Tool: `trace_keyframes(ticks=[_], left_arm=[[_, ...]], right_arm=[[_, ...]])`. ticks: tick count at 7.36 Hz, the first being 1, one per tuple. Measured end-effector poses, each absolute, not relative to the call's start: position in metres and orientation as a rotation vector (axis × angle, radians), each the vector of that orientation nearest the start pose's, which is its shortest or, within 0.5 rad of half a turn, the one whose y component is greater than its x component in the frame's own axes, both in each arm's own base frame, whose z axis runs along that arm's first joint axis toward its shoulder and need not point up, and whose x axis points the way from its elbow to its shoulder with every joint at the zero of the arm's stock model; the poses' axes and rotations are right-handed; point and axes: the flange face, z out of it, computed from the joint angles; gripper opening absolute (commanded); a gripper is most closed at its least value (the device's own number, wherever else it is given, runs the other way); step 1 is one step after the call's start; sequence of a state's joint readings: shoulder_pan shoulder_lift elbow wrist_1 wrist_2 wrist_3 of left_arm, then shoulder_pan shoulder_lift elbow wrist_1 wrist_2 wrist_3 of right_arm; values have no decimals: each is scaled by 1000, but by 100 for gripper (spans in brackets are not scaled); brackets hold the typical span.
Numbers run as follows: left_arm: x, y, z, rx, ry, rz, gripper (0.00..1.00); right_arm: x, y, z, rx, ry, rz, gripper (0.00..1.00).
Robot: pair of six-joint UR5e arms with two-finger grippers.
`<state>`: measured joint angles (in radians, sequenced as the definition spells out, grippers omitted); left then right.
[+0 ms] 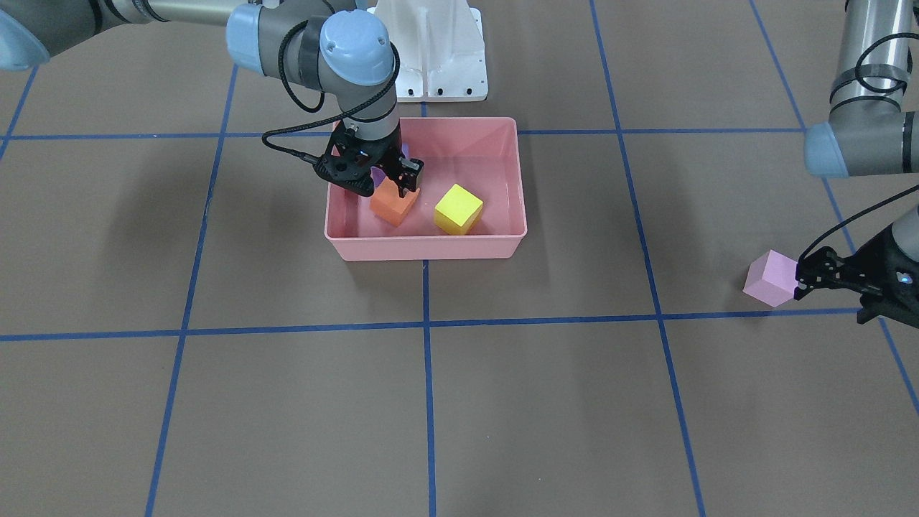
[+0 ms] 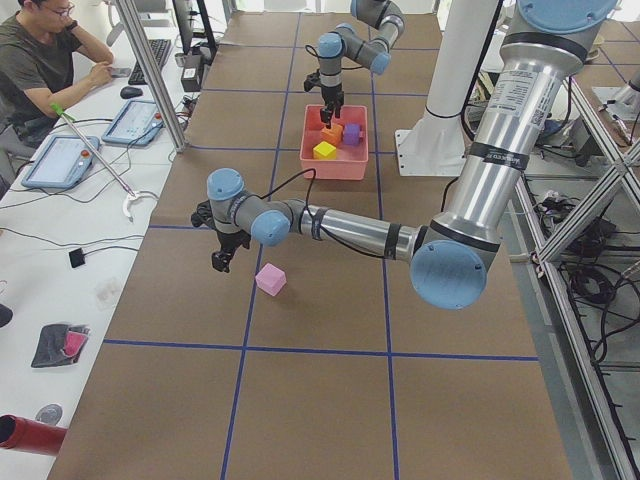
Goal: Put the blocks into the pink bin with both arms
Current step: 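Release orange cube and raise right gripper while left descends to lilac cube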
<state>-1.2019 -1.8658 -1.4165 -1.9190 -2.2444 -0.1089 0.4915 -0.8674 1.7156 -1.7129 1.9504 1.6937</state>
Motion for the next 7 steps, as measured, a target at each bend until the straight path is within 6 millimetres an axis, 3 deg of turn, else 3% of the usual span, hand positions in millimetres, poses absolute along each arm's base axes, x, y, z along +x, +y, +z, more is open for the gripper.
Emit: trace_keyframes(ticks=[2, 4, 5, 7], left_arm=[[170, -602, 559, 253, 777, 415, 99], [206, -586, 557, 212, 797, 422, 99], [225, -579, 551, 200, 805, 426, 99], [237, -570, 555, 194, 802, 443, 99]], right_arm=[[-503, -436, 191, -209, -798, 478, 100], [-463, -467, 206, -191, -808, 468, 100], [-453, -474, 213, -184, -804, 465, 100], [-441, -482, 224, -175, -794, 470, 100]])
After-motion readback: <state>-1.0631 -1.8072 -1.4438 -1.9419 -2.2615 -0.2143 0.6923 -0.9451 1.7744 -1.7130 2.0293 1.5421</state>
